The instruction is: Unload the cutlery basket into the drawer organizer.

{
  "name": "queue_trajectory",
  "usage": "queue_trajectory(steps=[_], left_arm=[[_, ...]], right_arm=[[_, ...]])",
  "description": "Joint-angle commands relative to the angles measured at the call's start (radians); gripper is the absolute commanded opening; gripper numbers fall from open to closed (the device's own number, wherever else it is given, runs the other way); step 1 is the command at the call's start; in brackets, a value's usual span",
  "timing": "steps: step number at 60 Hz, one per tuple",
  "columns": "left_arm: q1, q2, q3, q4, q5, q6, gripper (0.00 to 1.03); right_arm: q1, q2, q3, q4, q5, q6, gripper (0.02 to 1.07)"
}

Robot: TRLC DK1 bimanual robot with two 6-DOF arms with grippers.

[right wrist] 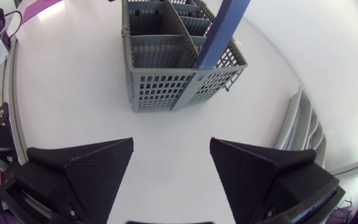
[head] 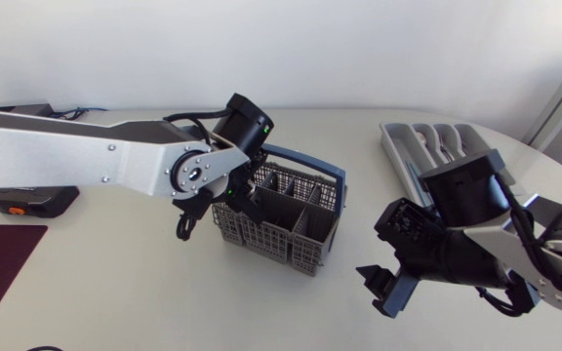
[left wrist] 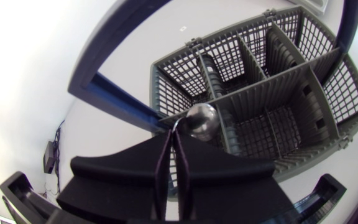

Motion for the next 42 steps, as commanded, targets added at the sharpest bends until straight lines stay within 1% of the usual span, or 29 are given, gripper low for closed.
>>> queue_trajectory(steps=[1,9,16,27,32,42], left_arm=[[0.009,-0.040,-0.097,-0.031,-0.007,0.033,0.04],[0.006,-0.120,-0.175,0.013,-0.008,0.043,0.04],[-0.015,-0.185,-0.223,0.059,-0.053,0.076,0.04],[-0.043,-0.250,-0.244,0.087,-0.086,0.113,0.04],[-0.046,-0.281,-0.247,0.099,-0.086,0.120,0.03],[-0.037,-0.376,-0.253,0.165,-0.086,0.157,0.04]], right_arm=[[-0.008,-0.008,-0.019,0.010,0.009,-0.014,0.91],[-0.008,-0.008,-0.018,0.010,0.009,-0.011,0.91],[-0.003,-0.008,-0.014,0.008,0.009,-0.008,0.91],[0.004,-0.010,-0.013,0.004,0.011,-0.003,0.91],[0.007,-0.014,-0.013,0.001,0.013,0.001,0.91],[0.009,-0.028,-0.010,-0.004,0.014,0.003,0.91]])
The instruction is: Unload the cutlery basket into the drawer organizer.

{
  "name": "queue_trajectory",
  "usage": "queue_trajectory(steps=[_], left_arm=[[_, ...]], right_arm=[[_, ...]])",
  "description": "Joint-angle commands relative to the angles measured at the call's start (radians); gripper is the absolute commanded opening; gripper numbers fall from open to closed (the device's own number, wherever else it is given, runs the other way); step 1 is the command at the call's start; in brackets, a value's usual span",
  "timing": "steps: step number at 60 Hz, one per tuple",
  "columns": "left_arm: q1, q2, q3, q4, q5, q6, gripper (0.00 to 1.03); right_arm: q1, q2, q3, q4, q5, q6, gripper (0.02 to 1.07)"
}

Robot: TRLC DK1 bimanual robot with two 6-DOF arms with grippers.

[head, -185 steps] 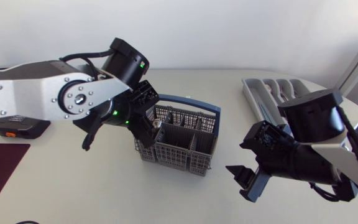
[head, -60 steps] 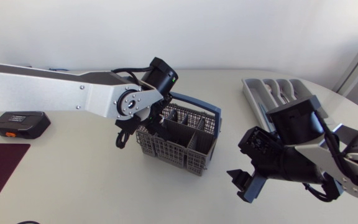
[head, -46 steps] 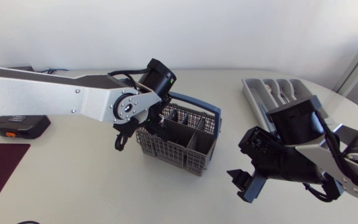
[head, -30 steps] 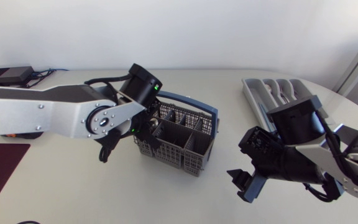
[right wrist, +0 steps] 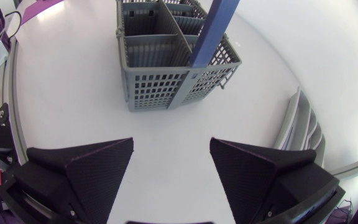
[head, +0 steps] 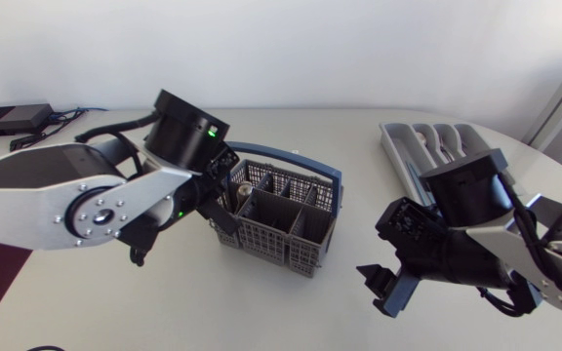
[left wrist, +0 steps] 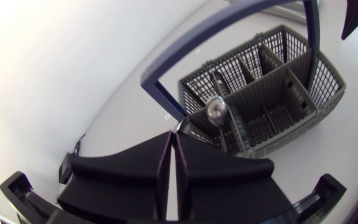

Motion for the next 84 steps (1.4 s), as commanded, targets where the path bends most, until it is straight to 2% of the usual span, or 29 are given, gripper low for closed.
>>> queue_trajectory(steps=[1,23,28,40,50,61,71,84], left_arm=[[0.004,-0.075,-0.023,0.027,-0.021,0.036,0.04],[0.027,-0.342,0.027,0.006,0.037,0.020,0.04],[0.044,-0.368,0.067,-0.066,0.117,-0.029,0.04],[0.162,-0.331,0.193,-0.246,0.409,-0.148,0.04],[0.200,-0.247,0.276,-0.328,0.544,-0.219,0.04],[0.203,-0.152,0.346,-0.394,0.597,-0.277,0.04],[0.191,-0.090,0.377,-0.421,0.640,-0.314,0.04],[0.197,-0.057,0.399,-0.437,0.643,-0.325,0.04]], right_arm=[[0.007,-0.020,-0.010,-0.005,0.010,0.002,0.91],[0.008,-0.163,0.061,-0.031,0.001,0.027,0.91],[0.022,-0.203,0.084,-0.040,-0.004,0.035,0.91],[0.071,-0.246,0.153,-0.055,-0.004,0.078,0.91],[0.143,-0.237,0.208,-0.043,0.014,0.116,0.91],[0.247,-0.131,0.268,0.024,0.079,0.128,0.90],[0.301,-0.019,0.279,0.163,0.113,0.102,0.90],[0.330,0.113,0.308,0.322,0.145,0.084,0.90]])
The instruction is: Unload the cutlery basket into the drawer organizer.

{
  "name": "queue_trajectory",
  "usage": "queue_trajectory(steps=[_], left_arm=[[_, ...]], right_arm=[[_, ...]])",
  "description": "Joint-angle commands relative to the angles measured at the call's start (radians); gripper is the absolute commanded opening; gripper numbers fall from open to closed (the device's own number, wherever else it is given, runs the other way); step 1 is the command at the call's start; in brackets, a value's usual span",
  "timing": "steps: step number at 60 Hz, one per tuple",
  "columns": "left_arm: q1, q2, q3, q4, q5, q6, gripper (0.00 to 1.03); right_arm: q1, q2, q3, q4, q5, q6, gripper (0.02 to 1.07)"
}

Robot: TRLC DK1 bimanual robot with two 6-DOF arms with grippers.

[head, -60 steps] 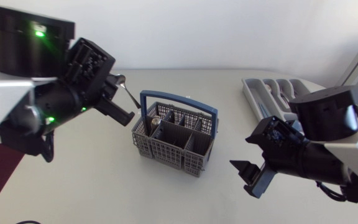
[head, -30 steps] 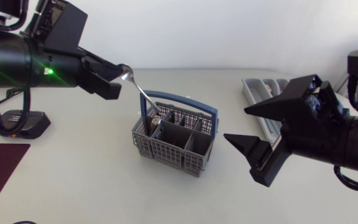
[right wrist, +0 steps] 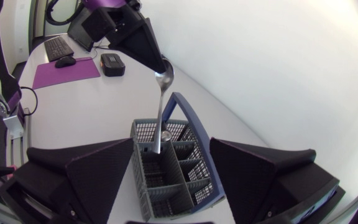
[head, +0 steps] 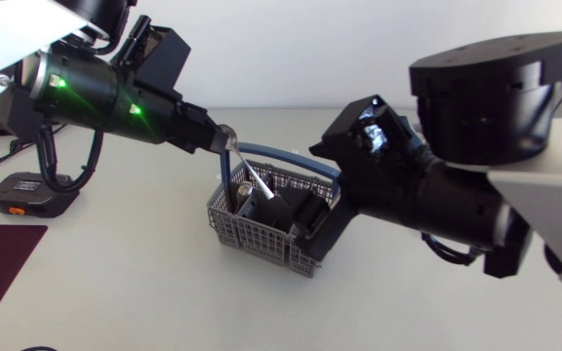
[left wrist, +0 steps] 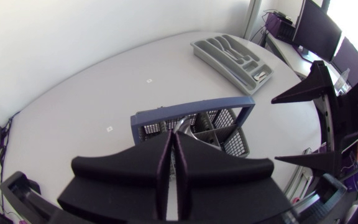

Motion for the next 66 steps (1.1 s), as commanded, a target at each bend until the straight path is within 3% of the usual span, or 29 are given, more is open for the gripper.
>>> queue_trajectory(steps=[1,23,27,34,50,66], left_arm=[[0.002,0.018,0.040,-0.011,0.009,-0.032,0.04],[0.015,0.021,0.036,0.012,-0.013,-0.032,0.04],[0.021,0.024,0.040,0.016,-0.013,-0.032,0.04],[0.025,0.027,0.039,0.016,-0.013,-0.030,0.04],[0.064,0.027,0.034,0.016,0.035,-0.036,0.04],[0.079,0.024,0.030,0.012,0.081,-0.038,0.04]], right_arm=[[0.024,0.064,0.043,0.057,0.032,-0.019,0.90],[0.067,0.271,0.109,0.213,0.126,-0.096,0.86],[0.067,0.300,0.124,0.236,0.134,-0.109,0.79],[0.065,0.346,0.152,0.259,0.144,-0.120,0.77],[0.063,0.397,0.166,0.316,0.149,-0.139,0.50],[0.063,0.426,0.175,0.335,0.149,-0.146,0.48]])
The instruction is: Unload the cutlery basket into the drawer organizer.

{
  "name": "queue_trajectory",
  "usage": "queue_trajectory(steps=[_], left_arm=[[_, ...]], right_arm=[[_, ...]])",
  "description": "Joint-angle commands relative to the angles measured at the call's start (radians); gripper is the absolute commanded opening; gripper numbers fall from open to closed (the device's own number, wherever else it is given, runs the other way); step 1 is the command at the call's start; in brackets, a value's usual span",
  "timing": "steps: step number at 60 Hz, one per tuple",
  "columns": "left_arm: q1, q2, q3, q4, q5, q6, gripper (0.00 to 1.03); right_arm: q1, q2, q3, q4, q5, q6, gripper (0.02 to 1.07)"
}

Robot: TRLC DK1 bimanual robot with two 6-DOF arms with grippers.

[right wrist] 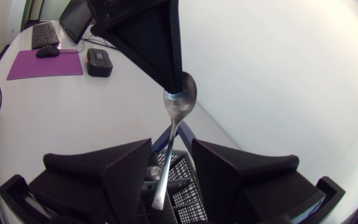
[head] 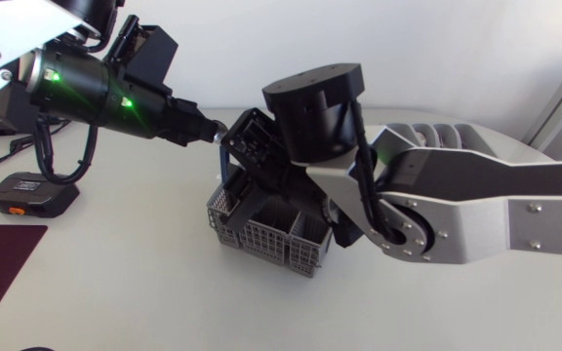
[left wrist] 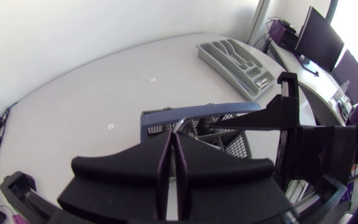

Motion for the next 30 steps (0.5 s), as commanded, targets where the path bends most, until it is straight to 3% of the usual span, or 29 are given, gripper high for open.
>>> queue_trajectory(steps=[1,4,9,30], left_arm=[[0.007,0.009,0.025,0.004,0.016,-0.023,0.04],[0.006,0.008,0.023,0.003,0.016,-0.023,0.04],[0.006,0.008,0.022,0.001,0.020,-0.023,0.04],[0.004,0.004,0.020,-0.002,0.031,-0.031,0.04]], right_arm=[[0.002,0.024,0.028,0.020,0.010,-0.018,0.48],[0.000,0.024,0.029,0.021,0.010,-0.018,0.48],[0.002,0.029,0.032,0.021,0.010,-0.021,0.38],[0.000,0.041,0.035,0.025,0.005,-0.021,0.31]])
